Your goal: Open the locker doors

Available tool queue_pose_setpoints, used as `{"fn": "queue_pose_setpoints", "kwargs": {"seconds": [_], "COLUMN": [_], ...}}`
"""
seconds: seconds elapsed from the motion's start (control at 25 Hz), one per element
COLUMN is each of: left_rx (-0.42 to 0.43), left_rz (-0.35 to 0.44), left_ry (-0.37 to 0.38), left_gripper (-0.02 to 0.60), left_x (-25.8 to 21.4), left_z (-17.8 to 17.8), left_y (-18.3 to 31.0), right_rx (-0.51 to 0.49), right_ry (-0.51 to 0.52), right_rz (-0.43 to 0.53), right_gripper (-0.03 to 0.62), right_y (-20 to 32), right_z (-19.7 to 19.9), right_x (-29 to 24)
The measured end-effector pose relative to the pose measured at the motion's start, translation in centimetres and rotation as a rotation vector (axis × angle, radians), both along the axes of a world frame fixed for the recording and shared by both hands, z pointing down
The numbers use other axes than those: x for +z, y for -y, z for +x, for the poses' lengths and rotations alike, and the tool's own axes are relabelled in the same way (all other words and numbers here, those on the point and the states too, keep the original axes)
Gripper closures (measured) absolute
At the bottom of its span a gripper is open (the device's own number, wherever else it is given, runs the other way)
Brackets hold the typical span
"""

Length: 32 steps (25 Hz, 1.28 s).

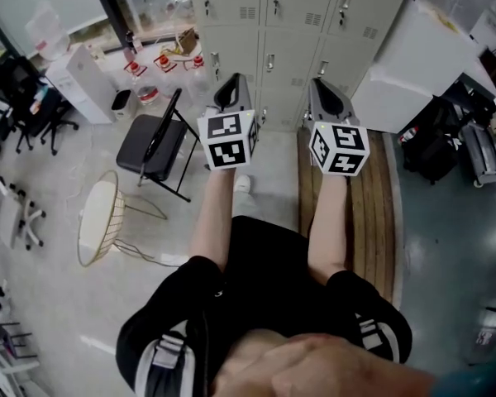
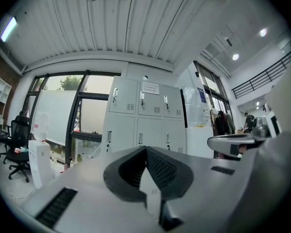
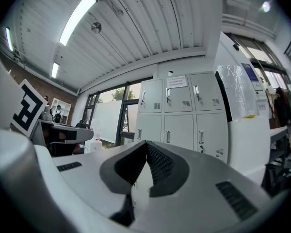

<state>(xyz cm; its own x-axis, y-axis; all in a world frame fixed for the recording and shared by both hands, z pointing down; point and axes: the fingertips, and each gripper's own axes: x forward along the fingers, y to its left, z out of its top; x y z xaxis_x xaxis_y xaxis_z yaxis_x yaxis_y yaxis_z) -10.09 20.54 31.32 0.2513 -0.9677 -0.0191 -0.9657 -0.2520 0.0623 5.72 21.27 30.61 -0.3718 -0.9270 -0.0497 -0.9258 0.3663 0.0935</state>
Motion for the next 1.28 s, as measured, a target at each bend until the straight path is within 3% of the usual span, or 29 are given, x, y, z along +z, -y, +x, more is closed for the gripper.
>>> {"fn": "queue_pose_setpoints", "kwargs": {"seconds": [0.24,0.52,0.72,0.88,1.28], "left_rx": [-0.045,-0.13,-0.163,-0.162,-0.103], "left_rz": [-0.008,-0.058,-0.12,-0.153,-0.18], "left_ry": [0.002,0.003,0.025,0.024,-0.091], "left_gripper": [0.571,0.571,0.571,0.571,0.571], "left_x": [2.6,5.2,6.9,7.7,10.1], "left_z": [-2.6,-9.5,-12.7,-13.9,-15.2], "left_y": [4.1,11.7,18.0,21.6,29.8], "right_rx": [-0.02,-0.151,-0.18,-0.153,-0.15], "right_ry": [0.043,0.127,0.123,0.1,-0.014], "right_rz": [0.005,0.092,0.036,-0.017,-0.131], "right_gripper": [0.576,0.576,0.576,0.576,0.576], "right_y": [5.4,13.5,19.9,23.7,30.2], "right_z": [-1.5,-9.2,-13.1,-14.0,-17.5], "right_x": [2.1,2.8,4.8,6.0,11.7]}}
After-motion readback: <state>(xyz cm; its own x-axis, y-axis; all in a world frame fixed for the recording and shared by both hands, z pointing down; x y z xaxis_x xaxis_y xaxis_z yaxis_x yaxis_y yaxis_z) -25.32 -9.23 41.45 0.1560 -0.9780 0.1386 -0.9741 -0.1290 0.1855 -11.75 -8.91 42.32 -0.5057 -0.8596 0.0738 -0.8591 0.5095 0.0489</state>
